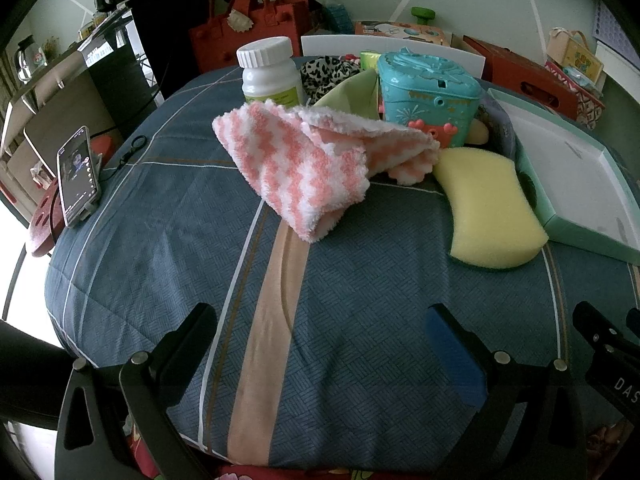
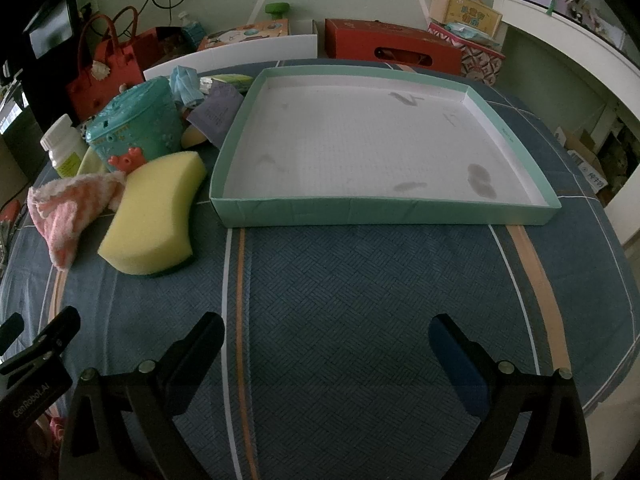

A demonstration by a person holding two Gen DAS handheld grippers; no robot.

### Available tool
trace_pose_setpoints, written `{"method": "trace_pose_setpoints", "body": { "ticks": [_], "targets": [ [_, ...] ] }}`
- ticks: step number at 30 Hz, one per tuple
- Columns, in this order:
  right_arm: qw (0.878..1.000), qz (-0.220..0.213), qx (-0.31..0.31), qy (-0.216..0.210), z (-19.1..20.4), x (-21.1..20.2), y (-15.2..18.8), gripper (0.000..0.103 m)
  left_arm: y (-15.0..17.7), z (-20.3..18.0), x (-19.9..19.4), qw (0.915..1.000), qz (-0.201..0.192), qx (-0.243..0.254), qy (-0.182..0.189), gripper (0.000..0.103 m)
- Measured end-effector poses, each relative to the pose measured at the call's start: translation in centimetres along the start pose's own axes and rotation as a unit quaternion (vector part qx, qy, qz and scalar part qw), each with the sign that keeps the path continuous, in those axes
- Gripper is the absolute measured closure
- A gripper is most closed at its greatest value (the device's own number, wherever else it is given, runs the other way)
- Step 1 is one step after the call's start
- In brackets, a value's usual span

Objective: Organize soft objects

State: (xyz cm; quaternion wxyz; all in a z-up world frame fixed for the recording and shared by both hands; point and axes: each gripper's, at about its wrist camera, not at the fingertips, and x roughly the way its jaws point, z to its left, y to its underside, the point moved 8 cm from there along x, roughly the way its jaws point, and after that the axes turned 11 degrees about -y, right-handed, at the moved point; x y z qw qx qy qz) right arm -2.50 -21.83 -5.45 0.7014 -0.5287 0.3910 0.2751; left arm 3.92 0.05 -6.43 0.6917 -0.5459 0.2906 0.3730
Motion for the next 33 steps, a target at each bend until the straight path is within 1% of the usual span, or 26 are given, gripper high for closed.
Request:
{"method": "trace_pose_setpoints", "body": {
  "ticks": [7, 11, 14, 18, 21, 25, 29, 33],
  "targets": [
    [1.000, 0.001, -0.001, 0.000, 0.0, 0.0, 0.1, 0.000, 0.0, 0.1, 0.1, 1.0000, 0.003, -0.002, 0.004, 0.000],
    [1.000, -0.001, -0.008, -0.012, 0.3, -0.3, -0.1, 0.000, -0.2, 0.4, 0.4, 0.9992, 0.022, -0.014, 0.029, 0.000],
    [0.999, -0.009, -0.018, -0.027, 1.0, -1.0, -0.5, 0.000, -1.0, 0.9, 0.2, 0.9985, 0.023, -0.019, 0.046, 0.000],
    [0.997, -0.009, -0.035, -0.071, 3.5, -1.8, -1.6, 0.000, -2.9, 1.7, -0.5, 0.9979, 0.016, -0.020, 0.060, 0.000],
    [0.994, -0.017, -0.052, -0.095, 5.9, -2.2, -2.7, 0.000, -4.8, 2.9, -0.9, 0.9966, 0.014, -0.033, 0.075, 0.000],
    [0.991, -0.010, -0.082, -0.106, 8.9, -1.6, -3.6, 0.000, -6.1, 4.7, -0.2, 0.9959, 0.023, -0.044, 0.076, 0.000],
    [0.989, 0.010, -0.101, -0.106, 10.6, 0.1, -3.6, 0.000, -6.7, 6.1, 1.3, 0.9947, 0.042, -0.055, 0.076, 0.000],
    [0.989, 0.034, -0.102, -0.106, 11.7, 1.8, -3.6, 0.000, -6.7, 5.7, 2.5, 0.9939, 0.058, -0.052, 0.078, 0.000]
  ]
}}
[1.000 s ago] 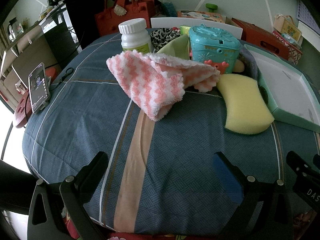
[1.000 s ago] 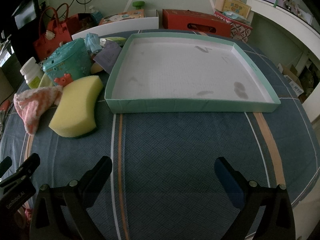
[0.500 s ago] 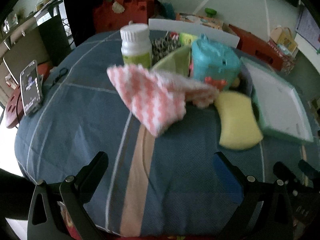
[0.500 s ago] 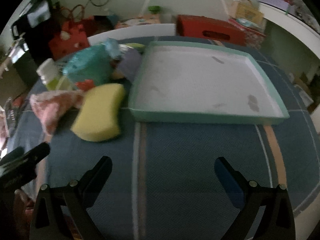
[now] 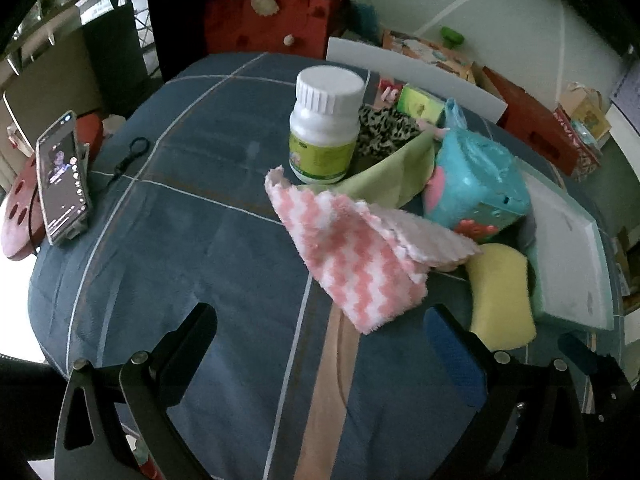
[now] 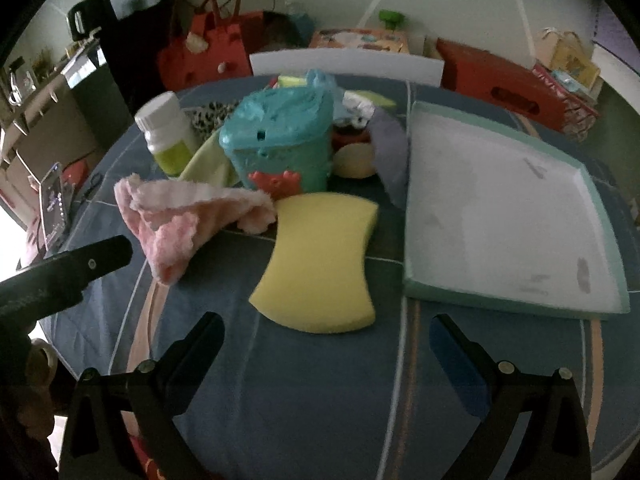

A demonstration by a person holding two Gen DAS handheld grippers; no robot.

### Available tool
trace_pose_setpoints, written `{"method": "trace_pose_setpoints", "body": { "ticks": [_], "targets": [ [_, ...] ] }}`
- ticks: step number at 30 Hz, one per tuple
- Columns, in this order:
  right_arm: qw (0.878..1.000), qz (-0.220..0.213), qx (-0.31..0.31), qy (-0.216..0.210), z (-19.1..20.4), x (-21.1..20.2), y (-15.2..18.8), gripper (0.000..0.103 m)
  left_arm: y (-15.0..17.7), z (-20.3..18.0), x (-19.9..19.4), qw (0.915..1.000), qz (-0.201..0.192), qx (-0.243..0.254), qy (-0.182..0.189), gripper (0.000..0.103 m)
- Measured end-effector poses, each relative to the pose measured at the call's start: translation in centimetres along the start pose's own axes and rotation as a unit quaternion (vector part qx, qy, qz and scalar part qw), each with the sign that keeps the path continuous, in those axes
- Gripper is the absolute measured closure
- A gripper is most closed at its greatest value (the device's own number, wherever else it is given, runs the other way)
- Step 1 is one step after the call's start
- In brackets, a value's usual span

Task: Organize soft objects
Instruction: 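Grasp the pink-and-white towel with the left tool while the right tool grasps the yellow sponge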

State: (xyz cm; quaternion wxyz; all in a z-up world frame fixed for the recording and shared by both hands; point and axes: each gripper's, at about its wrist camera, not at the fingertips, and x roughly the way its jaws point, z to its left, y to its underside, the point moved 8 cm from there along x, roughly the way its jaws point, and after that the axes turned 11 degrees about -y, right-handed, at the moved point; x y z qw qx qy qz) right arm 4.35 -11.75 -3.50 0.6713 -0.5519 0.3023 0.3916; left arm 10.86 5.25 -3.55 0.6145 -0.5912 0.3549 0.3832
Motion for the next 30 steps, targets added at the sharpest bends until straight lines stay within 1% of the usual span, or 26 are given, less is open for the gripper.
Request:
{"method": "trace_pose_setpoints", "body": {
  "ticks": [7, 10, 15, 17, 18, 19, 22, 23, 25, 26, 27, 28, 30],
  "targets": [
    [1.000, 0.030, -0.002, 0.002, 0.6, 2.4, -0.3, 0.000, -0.4, -1.1, 2.9, 0.9997, 0.022, 0.007, -0.003, 0.000],
    [0.999, 0.036, 0.000, 0.002, 0.6, 3.1, -0.3, 0.000, -0.7, -1.6, 3.9, 0.9996, 0.025, 0.013, -0.005, 0.000],
    [0.999, 0.043, -0.003, 0.005, 0.8, 4.4, -0.5, 0.000, -1.2, -2.0, 5.0, 0.9996, 0.024, 0.014, 0.001, 0.000],
    [0.999, 0.046, -0.004, 0.003, 0.9, 4.8, -0.5, 0.000, -1.3, -2.2, 5.5, 0.9996, 0.026, 0.012, 0.005, 0.001],
    [0.999, 0.045, -0.004, 0.002, 1.1, 5.0, -0.5, 0.000, -1.3, -2.2, 5.8, 0.9995, 0.027, 0.011, 0.006, 0.003],
    [0.999, 0.044, -0.003, 0.001, 1.2, 5.1, -0.5, 0.000, -1.3, -2.3, 6.0, 0.9995, 0.028, 0.012, 0.009, 0.011],
    [0.999, 0.035, -0.001, -0.004, 1.0, 5.4, -0.3, 0.002, -1.3, -2.6, 6.3, 0.9994, 0.025, 0.018, 0.014, 0.021],
    [0.999, 0.033, 0.000, -0.007, 1.1, 5.3, -0.3, 0.005, -1.3, -2.7, 6.3, 0.9995, 0.021, 0.020, 0.016, 0.023],
    [0.999, 0.031, 0.003, -0.012, 0.9, 5.0, -0.4, 0.011, -1.4, -3.1, 6.1, 0.9992, 0.018, 0.025, 0.026, 0.039],
    [0.999, 0.032, 0.005, -0.015, 0.8, 4.9, -0.5, 0.016, -1.4, -3.4, 6.0, 0.9990, 0.017, 0.027, 0.031, 0.043],
    [0.999, 0.032, 0.007, -0.017, 0.9, 4.9, -0.5, 0.020, -1.3, -3.6, 5.9, 0.9987, 0.017, 0.030, 0.038, 0.053],
    [0.999, 0.033, 0.009, -0.020, 0.8, 4.7, -0.4, 0.022, -1.3, -3.9, 5.8, 0.9984, 0.017, 0.032, 0.043, 0.062],
    [0.999, 0.033, 0.010, -0.024, 0.6, 4.3, -0.4, 0.026, -1.1, -4.4, 5.5, 0.9977, 0.018, 0.035, 0.056, 0.072]
  ]
}}
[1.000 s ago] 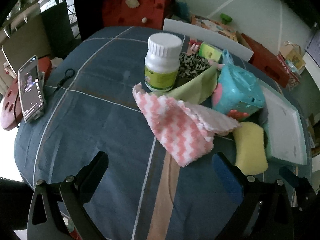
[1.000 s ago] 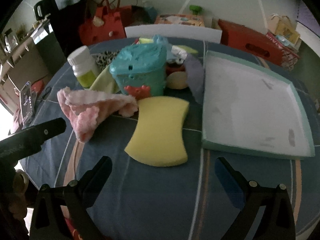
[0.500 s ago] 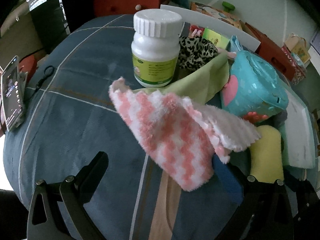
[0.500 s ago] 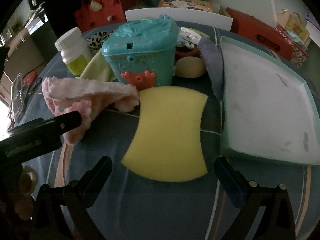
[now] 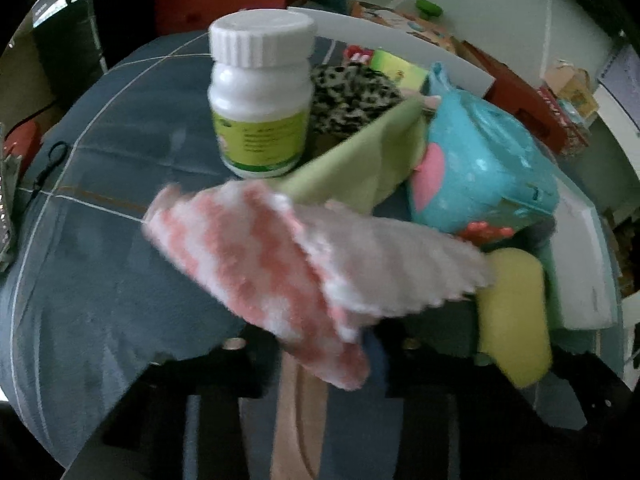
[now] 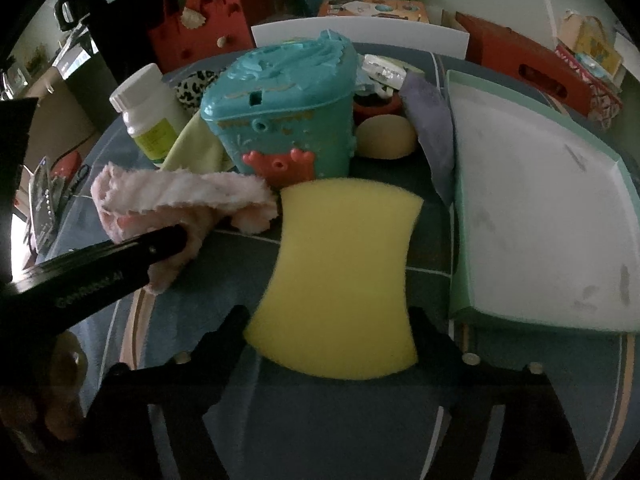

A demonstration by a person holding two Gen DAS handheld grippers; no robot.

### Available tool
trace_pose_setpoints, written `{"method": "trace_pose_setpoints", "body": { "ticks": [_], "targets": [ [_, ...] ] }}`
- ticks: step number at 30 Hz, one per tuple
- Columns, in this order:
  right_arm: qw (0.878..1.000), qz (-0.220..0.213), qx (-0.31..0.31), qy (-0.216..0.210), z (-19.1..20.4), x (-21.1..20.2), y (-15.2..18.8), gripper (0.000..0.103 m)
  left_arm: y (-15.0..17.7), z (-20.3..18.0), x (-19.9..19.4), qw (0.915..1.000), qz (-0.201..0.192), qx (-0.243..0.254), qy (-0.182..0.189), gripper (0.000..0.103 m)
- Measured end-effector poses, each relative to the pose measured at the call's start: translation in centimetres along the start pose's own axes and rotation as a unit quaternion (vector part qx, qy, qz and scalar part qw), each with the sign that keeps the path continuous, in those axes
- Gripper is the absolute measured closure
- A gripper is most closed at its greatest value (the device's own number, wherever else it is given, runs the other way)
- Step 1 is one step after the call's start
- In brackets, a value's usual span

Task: Organize soft objects
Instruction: 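Grasp the pink-and-white towel with the left tool while the right tool grasps the yellow sponge, then carry towel and sponge into the green-rimmed white tray while both tools open to release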

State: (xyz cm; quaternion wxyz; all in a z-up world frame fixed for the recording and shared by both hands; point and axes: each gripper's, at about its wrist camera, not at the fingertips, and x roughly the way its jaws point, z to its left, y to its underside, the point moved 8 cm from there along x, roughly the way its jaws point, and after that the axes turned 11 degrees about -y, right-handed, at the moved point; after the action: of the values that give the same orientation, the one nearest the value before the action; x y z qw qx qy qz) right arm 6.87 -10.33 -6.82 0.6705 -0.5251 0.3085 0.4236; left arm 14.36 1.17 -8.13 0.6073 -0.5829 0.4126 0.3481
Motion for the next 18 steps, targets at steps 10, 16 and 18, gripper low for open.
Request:
{"method": "trace_pose_setpoints", "body": {
  "ticks": [10, 16, 18],
  "targets": [
    [1.000, -0.009, 0.005, -0.021, -0.7, -2.4, 0.4, 0.029, 0.9, 0.3, -1.6, 0.9999, -0.005, -0.004, -0.008, 0.086],
    [0.999, -0.028, 0.004, -0.032, -0.8, -4.7, 0.2, 0.029, 0.8, 0.5, -3.5, 0.9996, -0.021, -0.017, -0.008, 0.086],
    [0.999, -0.033, 0.004, -0.034, -0.9, -5.4, 0.1, 0.029, 0.8, 0.6, -4.7, 0.9993, -0.031, -0.017, -0.007, 0.086]
  ]
}}
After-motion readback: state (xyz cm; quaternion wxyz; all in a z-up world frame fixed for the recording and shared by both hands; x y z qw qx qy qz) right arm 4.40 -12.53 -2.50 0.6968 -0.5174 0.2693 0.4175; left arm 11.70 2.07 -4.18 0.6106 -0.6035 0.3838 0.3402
